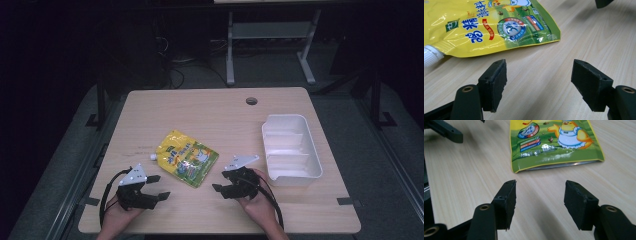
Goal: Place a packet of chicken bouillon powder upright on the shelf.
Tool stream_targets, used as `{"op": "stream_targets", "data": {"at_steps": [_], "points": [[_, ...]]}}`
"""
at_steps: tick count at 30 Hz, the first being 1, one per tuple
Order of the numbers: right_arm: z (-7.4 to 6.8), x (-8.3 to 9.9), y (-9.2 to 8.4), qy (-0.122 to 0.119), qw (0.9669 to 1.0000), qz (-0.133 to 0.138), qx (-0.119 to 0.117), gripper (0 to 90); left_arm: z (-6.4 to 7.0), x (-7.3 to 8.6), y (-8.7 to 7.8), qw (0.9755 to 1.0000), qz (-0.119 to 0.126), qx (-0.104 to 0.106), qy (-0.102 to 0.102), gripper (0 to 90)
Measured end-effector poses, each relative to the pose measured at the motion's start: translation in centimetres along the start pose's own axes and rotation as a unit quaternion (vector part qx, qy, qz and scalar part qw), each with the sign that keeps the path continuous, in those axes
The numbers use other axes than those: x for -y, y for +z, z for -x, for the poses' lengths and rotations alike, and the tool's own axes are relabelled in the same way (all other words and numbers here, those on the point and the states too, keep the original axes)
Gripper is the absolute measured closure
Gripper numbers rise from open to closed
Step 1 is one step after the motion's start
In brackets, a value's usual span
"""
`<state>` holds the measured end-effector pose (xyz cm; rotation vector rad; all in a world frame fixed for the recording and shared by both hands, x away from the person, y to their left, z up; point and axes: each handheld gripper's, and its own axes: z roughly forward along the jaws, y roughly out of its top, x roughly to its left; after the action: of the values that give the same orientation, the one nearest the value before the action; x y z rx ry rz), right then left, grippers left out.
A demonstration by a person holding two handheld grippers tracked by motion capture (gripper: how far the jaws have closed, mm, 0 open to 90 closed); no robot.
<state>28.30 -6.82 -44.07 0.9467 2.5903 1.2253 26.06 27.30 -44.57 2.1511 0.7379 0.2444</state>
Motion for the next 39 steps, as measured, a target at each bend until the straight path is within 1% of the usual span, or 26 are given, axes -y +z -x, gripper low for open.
{"op": "stream_targets", "data": {"at_steps": [2, 3, 6, 7, 8, 9, 11, 14, 16, 17, 18, 19, 20, 24, 26, 27, 28, 29, 30, 31, 33, 34, 35, 37, 38, 39], "points": [[0.0, -0.1, 0.1, 0.0, 1.0, 0.001, 0.0, 42.5, 0.0, 0.0, 0.1, 1.0, -0.001, 0.001, 0.0, 28.1], [0.1, -0.6, 0.2, -0.004, 1.0, 0.005, 0.0, 43.4, 0.0, 0.0, 0.1, 1.0, -0.001, 0.001, -0.001, 28.1], [0.2, -1.1, 0.3, -0.004, 1.0, 0.008, -0.002, 44.1, -0.1, 0.0, 0.1, 1.0, 0.0, 0.001, -0.004, 28.1], [0.3, -1.6, 0.5, -0.003, 0.9999, 0.012, -0.005, 45.1, -0.2, 0.0, 0.0, 1.0, 0.001, 0.001, -0.004, 28.1], [0.3, -1.6, 0.5, -0.003, 0.9999, 0.012, -0.005, 45.1, -0.2, 0.0, 0.0, 1.0, 0.001, 0.001, -0.004, 28.1], [0.4, -2.1, 0.7, -0.006, 0.9999, 0.013, -0.006, 46.5, -0.3, 0.1, -0.1, 1.0, 0.005, 0.001, -0.008, 28.1], [0.4, -2.6, 1.0, -0.011, 0.9999, 0.012, -0.006, 47.7, -0.4, 0.1, -0.2, 0.9999, 0.008, 0.0, -0.011, 28.0], [0.5, -3.1, 1.2, -0.011, 0.9998, 0.013, -0.008, 49.7, -0.6, 0.1, -0.3, 0.9998, 0.009, -0.001, -0.016, 27.9], [0.6, -3.8, 1.7, -0.015, 0.9998, 0.009, -0.009, 53.0, -0.9, 0.2, -0.4, 0.9997, 0.01, -0.004, -0.021, 27.8], [0.6, -3.8, 1.7, -0.015, 0.9998, 0.009, -0.009, 53.0, -0.9, 0.2, -0.4, 0.9997, 0.01, -0.004, -0.021, 27.8], [0.5, -4.2, 2.0, -0.017, 0.9998, 0.007, -0.01, 55.8, -1.0, 0.2, -0.5, 0.9997, 0.012, -0.005, -0.021, 27.8], [0.5, -4.2, 2.0, -0.017, 0.9998, 0.007, -0.01, 55.8, -1.0, 0.2, -0.5, 0.9997, 0.012, -0.005, -0.021, 27.8], [0.4, -4.6, 2.4, -0.016, 0.9998, 0.003, -0.013, 56.9, -1.1, 0.2, -0.6, 0.9996, 0.014, -0.008, -0.025, 27.8], [0.3, -5.2, 3.6, -0.018, 0.9997, -0.011, -0.01, 59.9, -1.5, 0.3, -0.7, 0.9992, 0.019, -0.009, -0.035, 27.5], [0.5, -5.6, 4.3, -0.016, 0.9997, -0.015, -0.008, 61.9, -1.7, 0.2, -0.9, 0.9987, 0.024, -0.008, -0.044, 27.2], [0.6, -5.7, 4.6, -0.012, 0.9997, -0.017, -0.009, 64.1, -1.8, 0.1, -1.0, 0.9981, 0.03, -0.002, -0.055, 26.6], [0.6, -5.7, 4.6, -0.012, 0.9997, -0.017, -0.009, 64.1, -1.8, 0.1, -1.0, 0.9981, 0.03, -0.002, -0.055, 25.9], [0.6, -5.8, 5.1, -0.011, 0.9997, -0.018, -0.01, 67.3, -2.2, -0.1, -1.4, 0.9962, 0.044, 0.012, -0.074, 25.5], [0.7, -5.8, 5.3, -0.012, 0.9997, -0.021, -0.009, 68.8, -2.2, -0.1, -1.4, 0.9962, 0.044, 0.012, -0.074, 25.5], [0.7, -5.8, 5.6, -0.013, 0.9996, -0.024, -0.008, 70.2, -2.5, -0.4, -1.7, 0.996, 0.045, 0.003, -0.077, 25.3], [0.8, -5.8, 6.0, -0.012, 0.9994, -0.033, -0.003, 72.5, -2.9, -0.8, -1.9, 0.9956, 0.048, -0.003, -0.081, 25.0], [0.8, -5.8, 6.0, -0.012, 0.9994, -0.033, -0.003, 72.5, -2.9, -0.8, -1.9, 0.9956, 0.048, -0.003, -0.081, 25.0], [1.0, -5.8, 6.4, -0.009, 0.9992, -0.039, 0.001, 75.5, -3.1, -1.2, -2.0, 0.9954, 0.046, -0.007, -0.084, 25.0], [1.0, -5.8, 6.5, -0.011, 0.999, -0.042, 0.003, 76.5, -3.3, -1.5, -2.1, 0.9954, 0.045, -0.011, -0.084, 25.1], [1.0, -5.7, 6.9, -0.017, 0.9983, -0.055, 0.012, 78.6, -3.7, -2.1, -2.2, 0.9953, 0.044, -0.022, -0.083, 25.2], [1.0, -5.6, 7.1, -0.019, 0.9978, -0.061, 0.014, 79.4, -4.0, -2.4, -2.3, 0.9951, 0.044, -0.026, -0.084, 25.3]]}}
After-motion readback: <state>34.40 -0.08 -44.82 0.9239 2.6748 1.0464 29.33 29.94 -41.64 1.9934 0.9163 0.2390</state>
